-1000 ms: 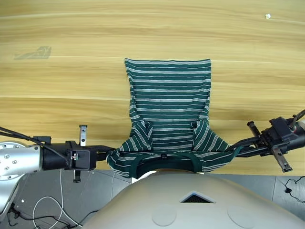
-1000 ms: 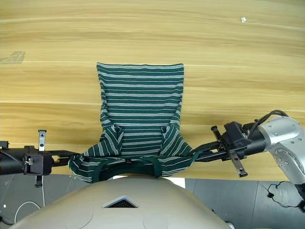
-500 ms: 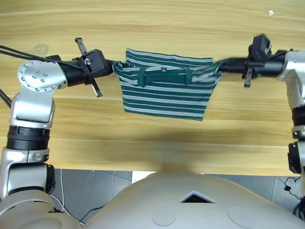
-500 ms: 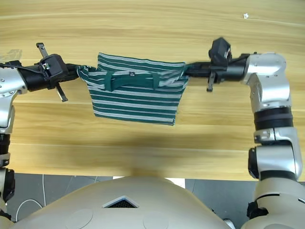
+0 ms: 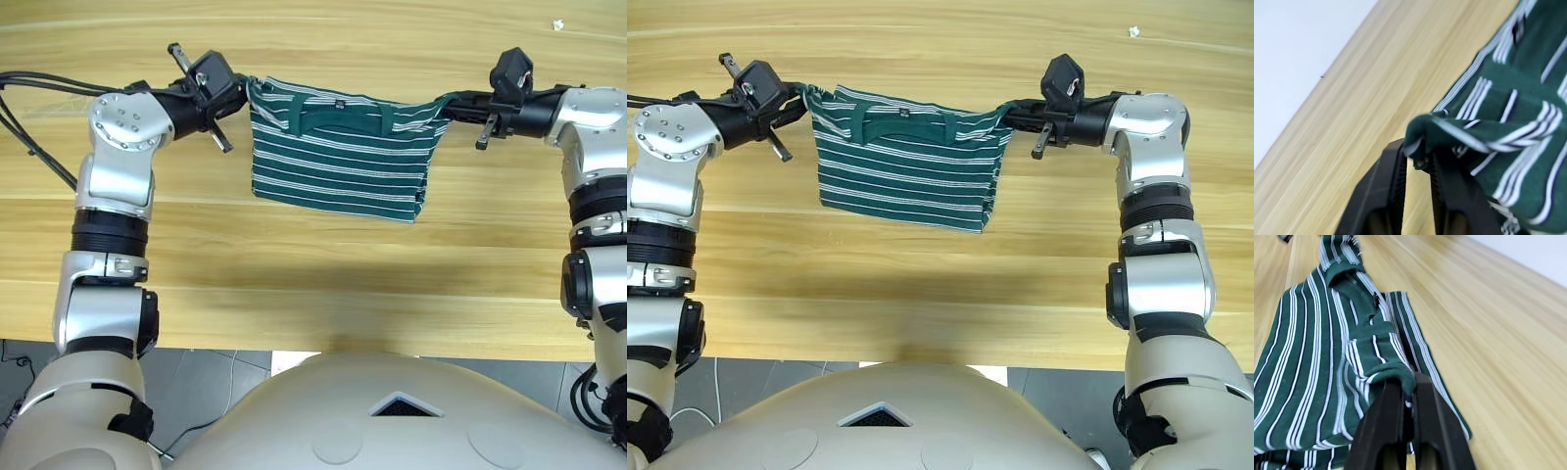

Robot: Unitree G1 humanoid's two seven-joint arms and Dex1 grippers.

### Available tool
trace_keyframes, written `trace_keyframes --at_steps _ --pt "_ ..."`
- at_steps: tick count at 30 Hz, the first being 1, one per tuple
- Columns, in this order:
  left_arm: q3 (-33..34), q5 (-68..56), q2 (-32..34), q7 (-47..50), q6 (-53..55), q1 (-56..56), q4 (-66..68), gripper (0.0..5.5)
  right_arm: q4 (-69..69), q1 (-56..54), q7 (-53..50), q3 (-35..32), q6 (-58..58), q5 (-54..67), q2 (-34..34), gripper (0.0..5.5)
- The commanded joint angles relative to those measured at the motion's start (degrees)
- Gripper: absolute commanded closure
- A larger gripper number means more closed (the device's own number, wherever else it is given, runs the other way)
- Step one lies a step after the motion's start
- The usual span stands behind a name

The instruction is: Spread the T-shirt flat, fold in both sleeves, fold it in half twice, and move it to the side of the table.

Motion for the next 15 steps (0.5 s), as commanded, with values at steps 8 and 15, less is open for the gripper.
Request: trace_keyframes --at_steps 8,15 --pt "3.5 3.0 -2.6 11.7 1.9 -4.8 9.5 2.91 7.5 -1.7 -10.1 -1.4 -2.2 -6.6 0.8 4.57" --pt "6.4 0.8 -4.2 13.7 -0.6 -0.7 8.8 1.68 13.2 -3.3 -31.7 -0.6 -7.3 -15.4 1.2 3.23"
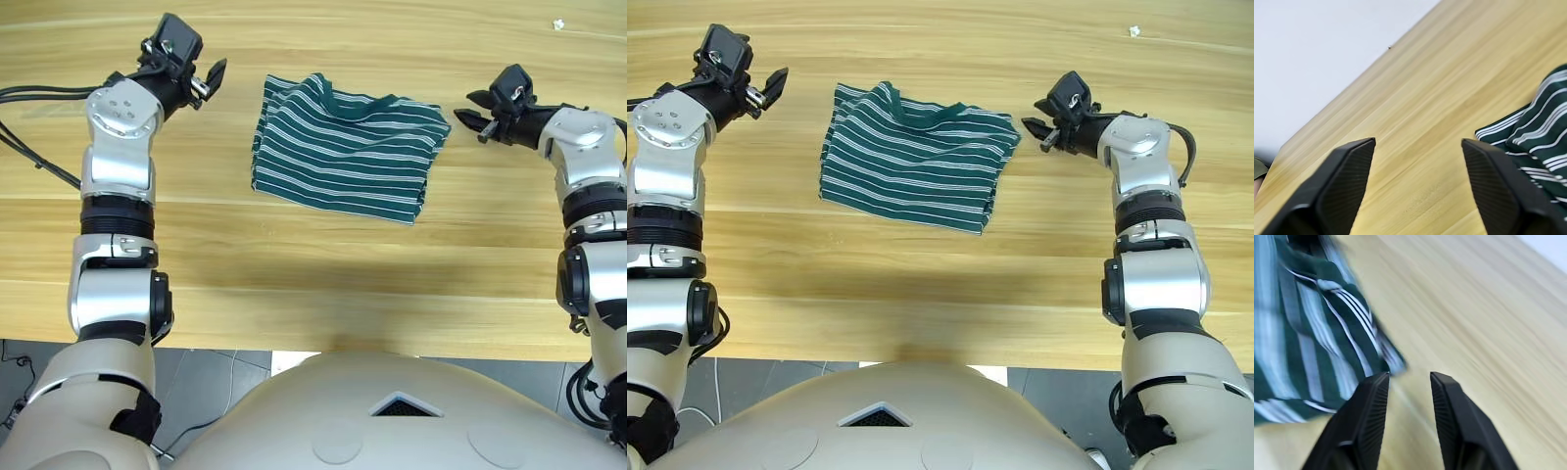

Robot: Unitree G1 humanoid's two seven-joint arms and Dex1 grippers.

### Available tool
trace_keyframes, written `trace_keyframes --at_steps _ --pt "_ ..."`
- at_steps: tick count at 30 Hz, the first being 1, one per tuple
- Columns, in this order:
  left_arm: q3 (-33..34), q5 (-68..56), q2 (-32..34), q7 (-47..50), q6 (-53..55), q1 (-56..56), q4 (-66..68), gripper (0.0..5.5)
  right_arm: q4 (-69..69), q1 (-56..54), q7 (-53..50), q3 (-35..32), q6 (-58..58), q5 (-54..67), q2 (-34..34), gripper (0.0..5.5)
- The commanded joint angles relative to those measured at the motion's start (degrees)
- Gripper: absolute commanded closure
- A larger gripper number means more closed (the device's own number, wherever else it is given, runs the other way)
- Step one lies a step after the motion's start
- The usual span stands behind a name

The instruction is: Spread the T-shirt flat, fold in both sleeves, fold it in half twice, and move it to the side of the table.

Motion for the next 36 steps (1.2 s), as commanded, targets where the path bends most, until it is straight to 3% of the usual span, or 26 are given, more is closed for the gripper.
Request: trace_keyframes --at_steps 1,5,10,15,23,28,36 --pt "0.1 -0.8 -1.4 -0.4 -1.6 3.5 -1.8 1.56 1.7 -2.5 -6.2 -0.1 -3.1 -2.8 0.7 3.10" --pt "0.7 -1.7 -2.8 0.0 -3.5 4.8 -2.7 0.85 1.7 -2.5 -5.6 -1.0 -5.7 -2.3 2.3 2.31" --pt "0.6 -4.2 -6.1 -1.0 -6.5 5.2 -6.1 0.11 -4.8 -1.1 5.3 -5.6 -9.0 6.4 6.2 1.40" --pt "-1.1 -3.6 -9.9 -0.8 -6.6 1.9 -2.5 0.10 -5.7 0.7 4.3 -0.6 -11.8 -0.1 7.0 0.52" --pt "-7.1 7.0 -12.5 9.6 -9.6 -5.0 16.9 0.10 -3.8 3.2 -4.0 9.9 -16.0 -14.9 6.5 0.46" --pt "-7.3 8.9 -11.6 12.9 -12.8 -6.1 26.5 0.10 -4.1 5.4 -6.2 15.5 -18.3 -21.3 4.7 0.46" --pt "-6.7 9.5 -10.2 16.0 -15.4 -7.1 33.8 0.10 -24.8 18.2 11.6 21.3 -19.7 -15.5 -2.6 0.46"
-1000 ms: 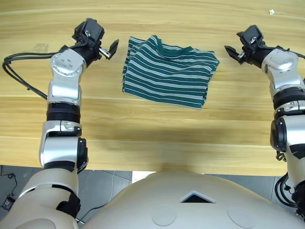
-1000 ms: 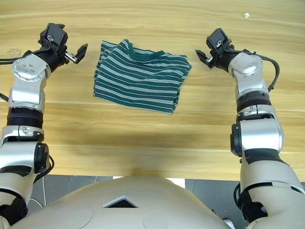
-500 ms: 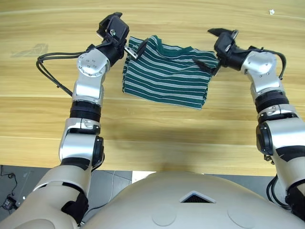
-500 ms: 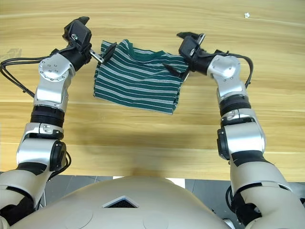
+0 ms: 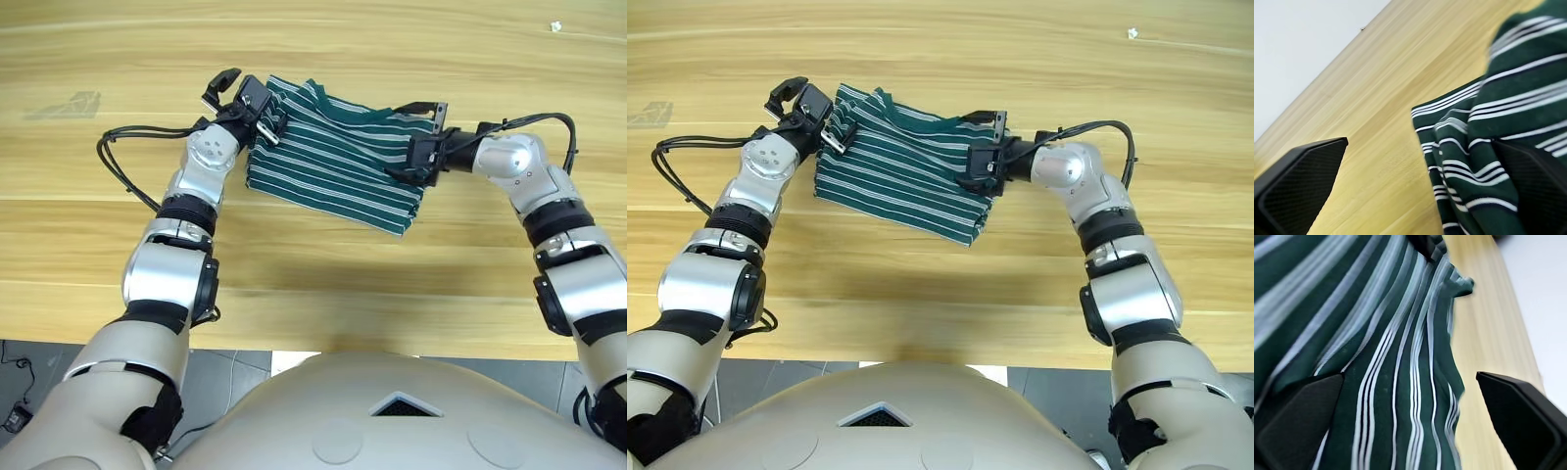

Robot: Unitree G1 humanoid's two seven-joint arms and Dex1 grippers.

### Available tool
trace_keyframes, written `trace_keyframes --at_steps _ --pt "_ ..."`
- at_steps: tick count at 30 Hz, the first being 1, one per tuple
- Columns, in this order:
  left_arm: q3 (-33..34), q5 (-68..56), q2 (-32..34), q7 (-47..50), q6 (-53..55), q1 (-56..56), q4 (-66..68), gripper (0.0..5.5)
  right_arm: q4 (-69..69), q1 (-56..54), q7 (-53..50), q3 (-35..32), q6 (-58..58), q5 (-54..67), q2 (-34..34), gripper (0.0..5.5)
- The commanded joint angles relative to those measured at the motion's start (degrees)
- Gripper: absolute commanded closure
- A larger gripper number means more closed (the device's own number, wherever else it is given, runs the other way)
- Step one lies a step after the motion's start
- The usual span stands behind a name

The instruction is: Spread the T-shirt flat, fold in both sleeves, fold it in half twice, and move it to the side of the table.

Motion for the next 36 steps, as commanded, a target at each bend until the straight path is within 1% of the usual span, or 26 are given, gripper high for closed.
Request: trace_keyframes --at_steps 1,4,6,9,11,13,16,19,23,27,32,34,36 --pt "0.6 0.5 2.1 0.3 0.1 0.7 1.6 0.10 -10.6 11.5 12.4 4.9 3.7 1.2 -5.3 0.46" --pt "1.0 -0.5 3.3 -1.9 -2.2 4.3 -4.0 0.10 -20.4 16.8 14.4 5.3 6.4 4.0 -7.8 0.46" --pt "1.4 -1.8 3.9 -4.8 -2.3 8.2 -10.9 0.10 -26.2 19.8 14.4 5.4 8.2 5.1 -9.1 0.46" --pt "0.2 -3.6 4.5 -10.3 0.3 17.0 -27.4 0.10 -33.7 23.9 13.7 6.2 10.5 6.0 -9.8 0.46" --pt "-1.2 -3.9 3.8 -12.7 3.3 22.5 -38.9 0.10 -37.6 25.8 12.0 7.1 11.2 5.2 -8.7 0.46" --pt "-2.9 -4.0 2.3 -14.0 6.7 26.2 -49.3 0.10 -39.7 26.8 8.5 7.7 12.4 4.1 -5.4 0.46" --pt "-4.1 -3.0 1.7 -14.3 10.4 28.6 -59.0 0.10 -39.2 27.2 2.2 6.5 14.5 2.3 -1.7 0.46" --pt "-3.1 -1.1 3.5 -13.0 11.8 29.5 -62.2 0.10 -39.2 26.9 -0.7 4.1 16.1 1.7 -2.4 0.46" --pt "1.7 -1.3 6.0 -10.3 13.0 30.1 -64.0 0.10 -42.8 27.1 -0.4 0.6 17.9 3.6 -5.3 0.46" --pt "7.0 -2.3 5.2 -5.1 14.0 29.0 -67.4 0.10 -53.8 28.1 3.4 -1.4 24.2 10.8 -5.4 0.46" --pt "10.0 -3.6 4.5 -2.5 15.2 29.5 -70.1 0.10 -64.0 26.5 6.8 -2.9 31.6 17.4 -5.6 0.46" --pt "11.0 -4.2 4.1 -1.9 15.6 30.3 -71.2 0.10 -63.9 24.1 7.1 -3.2 32.5 17.6 -4.9 0.46" --pt "11.5 -4.6 3.5 -1.3 15.7 31.6 -72.7 0.10 -59.6 19.2 6.8 -2.1 32.0 16.5 -2.4 0.46"
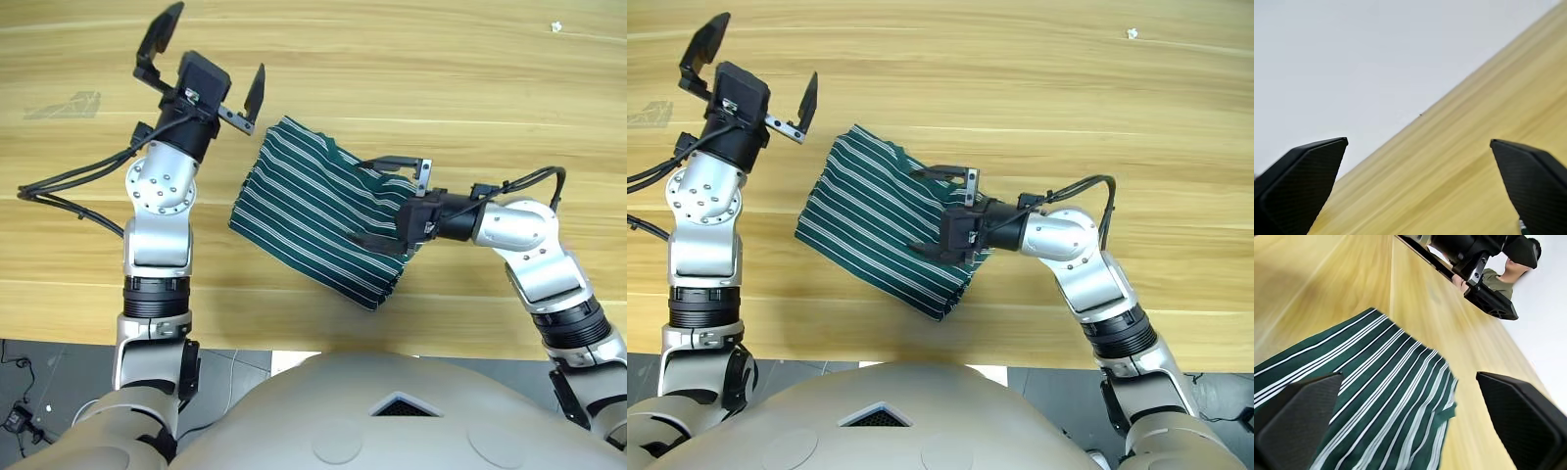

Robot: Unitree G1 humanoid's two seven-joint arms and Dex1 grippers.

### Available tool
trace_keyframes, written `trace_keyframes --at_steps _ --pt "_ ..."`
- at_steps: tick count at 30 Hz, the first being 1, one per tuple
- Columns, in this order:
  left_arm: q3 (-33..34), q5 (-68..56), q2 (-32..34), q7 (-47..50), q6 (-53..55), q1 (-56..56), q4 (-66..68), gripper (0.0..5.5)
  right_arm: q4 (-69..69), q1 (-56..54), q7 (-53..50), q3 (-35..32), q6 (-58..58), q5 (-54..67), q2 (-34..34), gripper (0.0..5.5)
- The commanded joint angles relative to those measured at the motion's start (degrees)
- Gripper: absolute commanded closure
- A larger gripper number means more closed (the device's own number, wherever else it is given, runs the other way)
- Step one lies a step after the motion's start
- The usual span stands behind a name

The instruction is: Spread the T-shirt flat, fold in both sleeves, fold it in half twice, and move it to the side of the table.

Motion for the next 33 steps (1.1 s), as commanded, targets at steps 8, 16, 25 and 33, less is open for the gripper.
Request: trace_keyframes --at_steps 8,16,25,33 --pt "2.2 -1.5 -2.9 3.2 1.4 6.4 -9.7 0.10 65.5 -34.3 -19.8 11.8 -16.2 -19.9 25.8 0.46" --pt "0.3 -1.4 -5.6 3.4 1.2 8.1 -8.7 0.10 89.3 -46.0 -32.5 13.9 -18.6 -27.4 36.1 0.46" --pt "-1.0 -1.0 -6.5 3.7 0.5 7.6 -7.0 0.10 95.1 -45.2 -39.0 12.9 -7.7 -31.1 32.2 0.46" --pt "-7.1 3.9 -6.4 3.2 -1.2 9.7 -6.7 0.10 94.3 -44.4 -39.0 10.2 -4.6 -30.2 24.0 0.46"
